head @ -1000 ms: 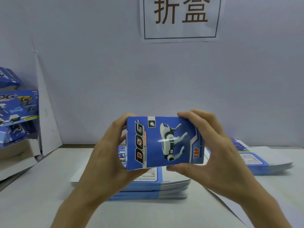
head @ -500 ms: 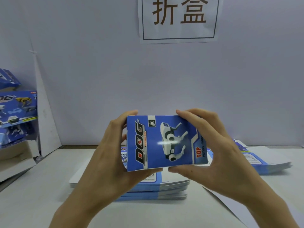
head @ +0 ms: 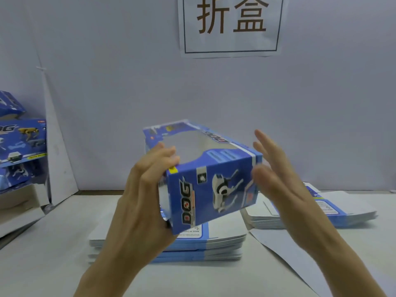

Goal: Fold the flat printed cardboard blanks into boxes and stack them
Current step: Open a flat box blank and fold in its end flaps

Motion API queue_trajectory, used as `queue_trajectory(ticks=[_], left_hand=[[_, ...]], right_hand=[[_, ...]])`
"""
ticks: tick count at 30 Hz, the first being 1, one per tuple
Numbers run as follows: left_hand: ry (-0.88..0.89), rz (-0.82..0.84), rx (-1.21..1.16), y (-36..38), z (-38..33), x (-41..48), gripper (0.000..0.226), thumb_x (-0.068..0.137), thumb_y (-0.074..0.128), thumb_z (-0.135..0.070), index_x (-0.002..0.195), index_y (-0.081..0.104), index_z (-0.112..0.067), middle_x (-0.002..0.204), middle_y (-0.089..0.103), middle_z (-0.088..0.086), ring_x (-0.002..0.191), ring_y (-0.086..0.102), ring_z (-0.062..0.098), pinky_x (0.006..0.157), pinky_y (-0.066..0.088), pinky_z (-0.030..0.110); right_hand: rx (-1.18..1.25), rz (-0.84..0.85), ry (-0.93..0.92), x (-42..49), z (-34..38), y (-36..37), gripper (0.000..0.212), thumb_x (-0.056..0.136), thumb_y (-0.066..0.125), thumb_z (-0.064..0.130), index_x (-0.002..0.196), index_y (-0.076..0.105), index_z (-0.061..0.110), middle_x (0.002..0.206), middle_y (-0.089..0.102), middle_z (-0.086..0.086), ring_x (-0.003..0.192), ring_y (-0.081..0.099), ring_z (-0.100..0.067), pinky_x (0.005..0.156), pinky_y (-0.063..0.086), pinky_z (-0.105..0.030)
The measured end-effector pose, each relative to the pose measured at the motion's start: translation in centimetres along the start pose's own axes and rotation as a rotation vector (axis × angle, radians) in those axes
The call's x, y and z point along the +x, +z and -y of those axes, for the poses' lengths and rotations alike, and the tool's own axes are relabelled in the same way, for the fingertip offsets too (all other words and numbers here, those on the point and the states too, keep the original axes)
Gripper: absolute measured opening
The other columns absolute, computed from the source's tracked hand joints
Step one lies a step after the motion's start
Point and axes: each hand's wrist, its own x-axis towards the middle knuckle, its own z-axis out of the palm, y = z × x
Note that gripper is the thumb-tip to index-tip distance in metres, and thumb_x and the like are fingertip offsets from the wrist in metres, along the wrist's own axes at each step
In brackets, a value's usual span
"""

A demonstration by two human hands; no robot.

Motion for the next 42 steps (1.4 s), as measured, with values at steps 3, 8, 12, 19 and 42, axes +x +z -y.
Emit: queue_trajectory(ticks=[3, 8, 12, 19, 42], left_hand=[[0.089, 0.001, 0.012, 0.8, 0.6, -0.7, 0.065, 0.075, 0.070, -0.025, 0.127, 0.029, -0.022, 0.144, 0.032, 0.008, 0.141, 0.029, 0.022, 0.107, 0.035, 0.017], [-0.107, 0.104, 0.231, 1.8, 2.1, -2.0, 0.061, 0.090, 0.059, -0.033, 0.140, 0.041, -0.004, 0.151, 0.020, 0.020, 0.147, 0.008, 0.025, 0.108, 0.039, 0.037], [-0.482, 0.159, 0.259, 1.7, 2.5, -2.3, 0.081, 0.084, 0.067, -0.004, 0.145, 0.021, -0.033, 0.154, 0.022, 0.005, 0.141, 0.021, 0.018, 0.104, 0.041, 0.038], [-0.748, 0.307, -0.877, 0.4, -0.4, -0.7, 0.054, 0.065, 0.073, -0.056, 0.116, 0.055, -0.057, 0.126, 0.061, -0.019, 0.120, 0.054, 0.003, 0.085, 0.052, 0.019], [-0.820, 0.057, -0.563, 2.7, 0.7, -1.5, 0.052, 0.094, 0.051, 0.004, 0.135, 0.048, -0.027, 0.123, 0.064, -0.010, 0.114, 0.060, 0.010, 0.091, 0.052, 0.026]], right_hand=[[0.253, -0.042, 0.390, 1.2, -0.5, 0.1, 0.049, 0.065, 0.066, 0.054, 0.110, 0.060, 0.036, 0.110, 0.066, 0.009, 0.089, 0.065, -0.008, 0.084, 0.051, -0.034], [0.307, 0.149, 0.474, 0.8, -1.4, -0.4, 0.048, 0.065, 0.077, 0.042, 0.106, 0.072, 0.019, 0.098, 0.074, -0.010, 0.083, 0.072, -0.025, 0.071, 0.061, -0.039], [0.013, -0.013, 0.234, 0.5, -2.3, 0.4, 0.096, 0.056, 0.077, 0.040, 0.142, 0.035, 0.038, 0.122, 0.057, 0.012, 0.103, 0.063, -0.007, 0.077, 0.056, -0.019], [-0.645, 0.133, -0.177, -1.0, -2.8, 2.6, 0.107, 0.067, 0.081, 0.036, 0.135, 0.000, 0.052, 0.120, 0.017, 0.022, 0.119, 0.025, 0.015, 0.080, 0.029, 0.009], [-0.328, 0.064, 0.019, 0.4, -3.4, -1.1, 0.049, 0.072, 0.065, 0.054, 0.117, 0.046, 0.048, 0.112, 0.062, 0.027, 0.108, 0.057, 0.007, 0.085, 0.048, -0.019]])
